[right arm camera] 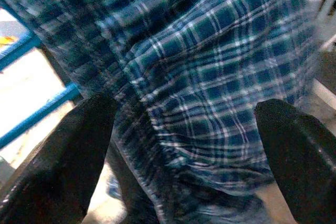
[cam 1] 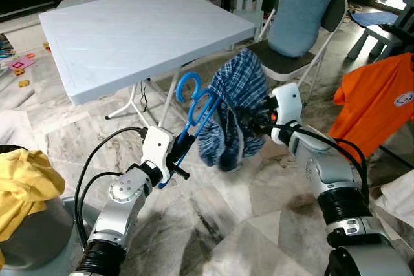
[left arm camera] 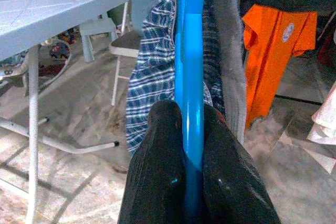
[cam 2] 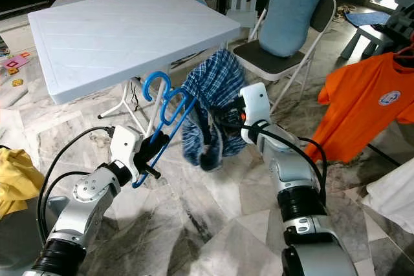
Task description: Hang hanger
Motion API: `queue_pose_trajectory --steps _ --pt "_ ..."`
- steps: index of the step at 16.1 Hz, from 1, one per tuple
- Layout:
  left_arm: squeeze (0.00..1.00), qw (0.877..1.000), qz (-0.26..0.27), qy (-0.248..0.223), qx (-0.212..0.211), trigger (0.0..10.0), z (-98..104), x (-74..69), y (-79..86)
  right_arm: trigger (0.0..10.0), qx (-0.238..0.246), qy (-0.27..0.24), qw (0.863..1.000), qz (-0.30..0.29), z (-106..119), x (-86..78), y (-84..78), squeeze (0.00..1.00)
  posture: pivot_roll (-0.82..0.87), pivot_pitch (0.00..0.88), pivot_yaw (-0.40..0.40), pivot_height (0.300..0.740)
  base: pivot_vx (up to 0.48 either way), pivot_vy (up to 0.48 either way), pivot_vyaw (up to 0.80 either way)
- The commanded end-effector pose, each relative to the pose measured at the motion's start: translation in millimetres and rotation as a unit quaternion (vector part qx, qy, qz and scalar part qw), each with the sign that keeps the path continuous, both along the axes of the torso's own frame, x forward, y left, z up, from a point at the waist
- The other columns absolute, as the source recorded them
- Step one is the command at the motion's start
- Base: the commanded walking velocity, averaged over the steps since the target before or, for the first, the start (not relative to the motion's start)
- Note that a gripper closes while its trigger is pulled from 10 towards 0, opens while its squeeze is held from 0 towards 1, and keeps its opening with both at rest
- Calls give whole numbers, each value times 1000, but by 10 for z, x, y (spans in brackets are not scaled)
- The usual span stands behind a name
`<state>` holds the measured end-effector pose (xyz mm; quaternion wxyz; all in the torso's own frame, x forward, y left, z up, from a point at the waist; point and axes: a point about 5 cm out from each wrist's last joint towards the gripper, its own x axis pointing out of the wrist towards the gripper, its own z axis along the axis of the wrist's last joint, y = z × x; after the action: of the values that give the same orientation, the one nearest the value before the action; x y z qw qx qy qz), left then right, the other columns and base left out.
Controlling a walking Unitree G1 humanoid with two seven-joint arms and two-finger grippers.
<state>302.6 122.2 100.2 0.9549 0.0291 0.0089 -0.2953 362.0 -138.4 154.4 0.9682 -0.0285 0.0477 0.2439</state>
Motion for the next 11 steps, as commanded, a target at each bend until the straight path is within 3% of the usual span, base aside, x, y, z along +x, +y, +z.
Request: queue_pose_trajectory --steps 1,7,11 --pt "0 1000 9 -19 -7 0 80 25 16 10000 -2 -11 1000 25 49 -31 67 0 -168 15 12 740 0 0 0" --pt "0 1000 2 -20 -4 0 89 14 -2 10000 -37 -27 996 76 31 -146 279 0 -169 21 14 740 0 0 0" --pt "0 999 -23 -35 3 0 161 -18 -104 10000 -82 -45 993 66 -24 -145 378 0 -166 22 12 740 0 0 0"
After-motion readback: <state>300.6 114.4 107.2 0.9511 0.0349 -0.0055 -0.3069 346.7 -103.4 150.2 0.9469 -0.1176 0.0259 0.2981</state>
